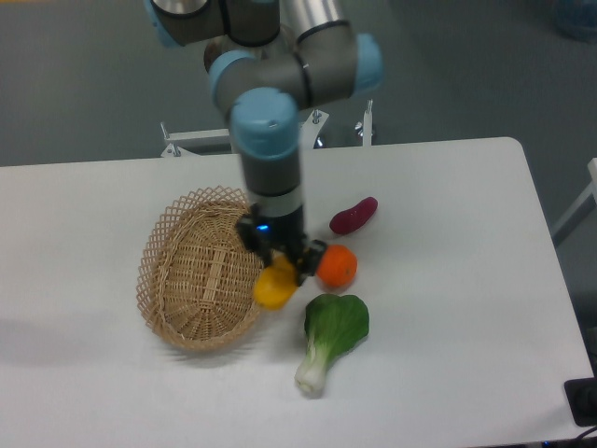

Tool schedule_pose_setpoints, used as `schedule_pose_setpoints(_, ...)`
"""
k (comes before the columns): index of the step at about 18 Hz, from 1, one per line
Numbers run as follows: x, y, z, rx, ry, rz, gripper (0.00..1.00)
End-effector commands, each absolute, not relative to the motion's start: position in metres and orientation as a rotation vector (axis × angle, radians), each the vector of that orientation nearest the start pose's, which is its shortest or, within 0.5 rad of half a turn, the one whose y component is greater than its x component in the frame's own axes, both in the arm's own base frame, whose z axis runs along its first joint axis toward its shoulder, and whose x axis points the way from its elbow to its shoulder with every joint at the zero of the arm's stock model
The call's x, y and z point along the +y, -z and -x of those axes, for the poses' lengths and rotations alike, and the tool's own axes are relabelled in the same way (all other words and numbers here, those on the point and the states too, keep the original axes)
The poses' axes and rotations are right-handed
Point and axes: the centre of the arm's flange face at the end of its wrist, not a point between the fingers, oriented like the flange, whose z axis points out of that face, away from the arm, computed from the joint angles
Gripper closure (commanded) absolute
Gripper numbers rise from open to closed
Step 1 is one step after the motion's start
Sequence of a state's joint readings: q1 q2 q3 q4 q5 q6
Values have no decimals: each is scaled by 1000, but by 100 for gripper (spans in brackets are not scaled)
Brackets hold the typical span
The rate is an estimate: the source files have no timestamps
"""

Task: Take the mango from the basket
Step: 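Lift the mango out of the basket and carry it beside the sweet potato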

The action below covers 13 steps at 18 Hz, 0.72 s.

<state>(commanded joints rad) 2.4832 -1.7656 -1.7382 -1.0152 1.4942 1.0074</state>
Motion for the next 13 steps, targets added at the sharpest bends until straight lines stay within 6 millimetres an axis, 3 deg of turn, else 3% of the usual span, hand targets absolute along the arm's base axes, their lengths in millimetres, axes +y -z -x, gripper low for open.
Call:
schedule_pose_setpoints(5, 414, -388, 419, 246, -139, 2990, 57)
schedule_pose_setpoints(13, 368, -390, 461, 369, -167, 2992, 57)
